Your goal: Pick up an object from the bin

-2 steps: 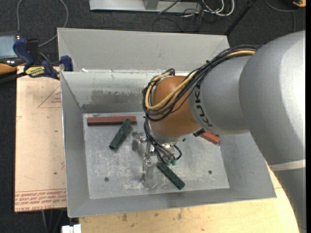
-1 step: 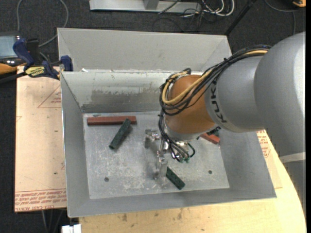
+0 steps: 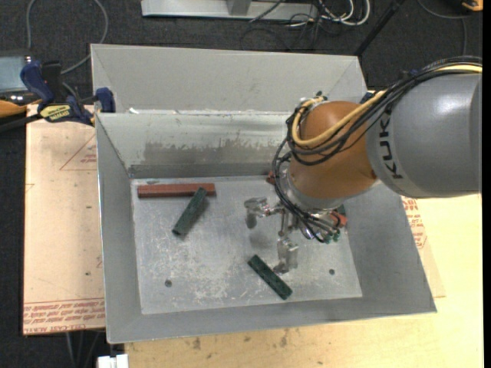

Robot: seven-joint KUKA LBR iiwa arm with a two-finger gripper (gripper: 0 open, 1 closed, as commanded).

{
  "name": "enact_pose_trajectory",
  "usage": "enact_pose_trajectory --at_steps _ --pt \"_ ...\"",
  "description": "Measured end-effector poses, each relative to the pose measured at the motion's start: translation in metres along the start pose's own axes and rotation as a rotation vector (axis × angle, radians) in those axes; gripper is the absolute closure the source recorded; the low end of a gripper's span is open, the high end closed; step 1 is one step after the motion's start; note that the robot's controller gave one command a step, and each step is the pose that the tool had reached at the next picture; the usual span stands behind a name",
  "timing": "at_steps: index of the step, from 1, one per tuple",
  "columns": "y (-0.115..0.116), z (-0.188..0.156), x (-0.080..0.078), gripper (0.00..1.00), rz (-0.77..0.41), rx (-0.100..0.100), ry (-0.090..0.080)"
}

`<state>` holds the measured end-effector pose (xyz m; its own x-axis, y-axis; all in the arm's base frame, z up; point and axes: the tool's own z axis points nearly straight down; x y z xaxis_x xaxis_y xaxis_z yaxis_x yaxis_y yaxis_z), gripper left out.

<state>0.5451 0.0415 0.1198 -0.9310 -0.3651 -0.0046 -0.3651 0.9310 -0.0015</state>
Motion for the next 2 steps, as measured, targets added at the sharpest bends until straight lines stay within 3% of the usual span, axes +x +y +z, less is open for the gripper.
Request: enact_pose_trajectory --at_steps 1,2 --pt "0.066 0.050 0.011 0.00 -0.331 -0.007 0.006" --pt "0.057 -0.066 0.000 0.00 -0.542 0.000 -0.005"
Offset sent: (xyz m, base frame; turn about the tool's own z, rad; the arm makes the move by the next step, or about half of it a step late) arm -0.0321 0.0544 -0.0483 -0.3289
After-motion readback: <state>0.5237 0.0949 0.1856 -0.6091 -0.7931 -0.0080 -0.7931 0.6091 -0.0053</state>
